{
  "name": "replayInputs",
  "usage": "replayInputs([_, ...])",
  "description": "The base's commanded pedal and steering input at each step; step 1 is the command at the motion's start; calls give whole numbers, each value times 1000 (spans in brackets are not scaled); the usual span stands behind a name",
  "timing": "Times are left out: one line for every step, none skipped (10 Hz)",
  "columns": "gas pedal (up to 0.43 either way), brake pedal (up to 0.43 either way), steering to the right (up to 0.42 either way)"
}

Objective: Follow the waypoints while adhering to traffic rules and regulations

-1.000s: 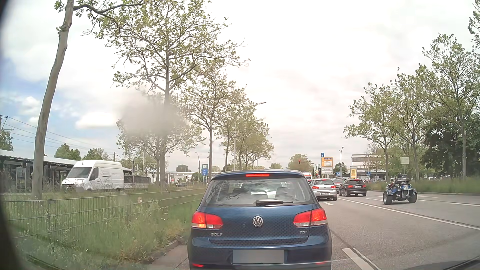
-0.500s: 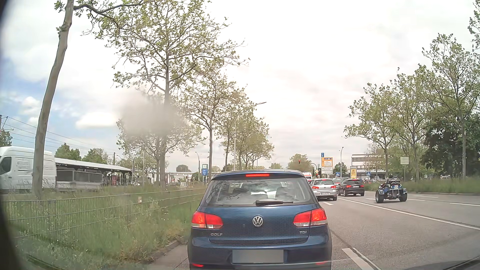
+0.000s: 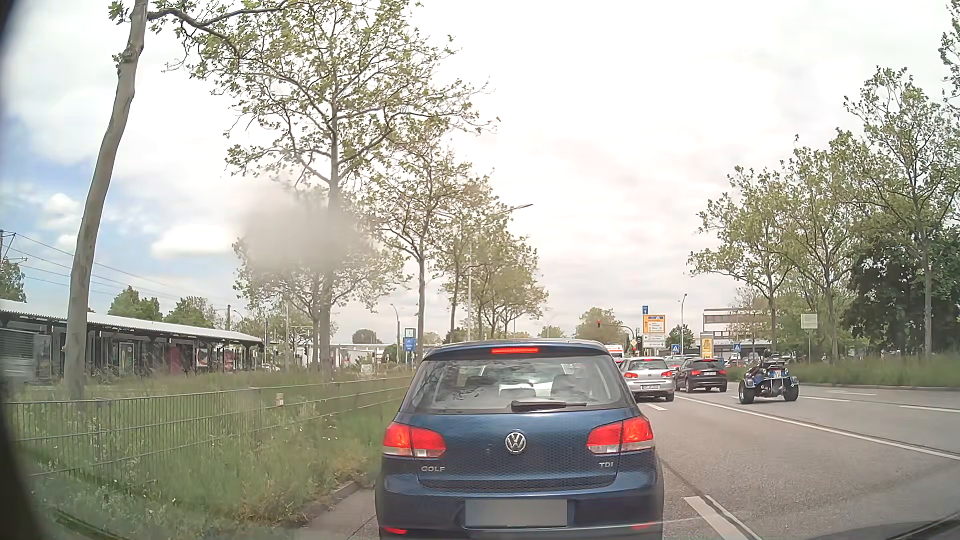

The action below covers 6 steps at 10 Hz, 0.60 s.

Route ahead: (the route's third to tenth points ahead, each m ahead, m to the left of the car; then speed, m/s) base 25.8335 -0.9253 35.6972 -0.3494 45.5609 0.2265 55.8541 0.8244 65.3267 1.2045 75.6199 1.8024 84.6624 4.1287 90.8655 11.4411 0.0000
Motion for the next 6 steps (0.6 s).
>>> replayInputs([0, 244, -4])
replayInputs([0, 244, -4])
replayInputs([0, 244, -4])
replayInputs([0, 244, -4])
replayInputs([0, 244, -4])
replayInputs([0, 244, -4])
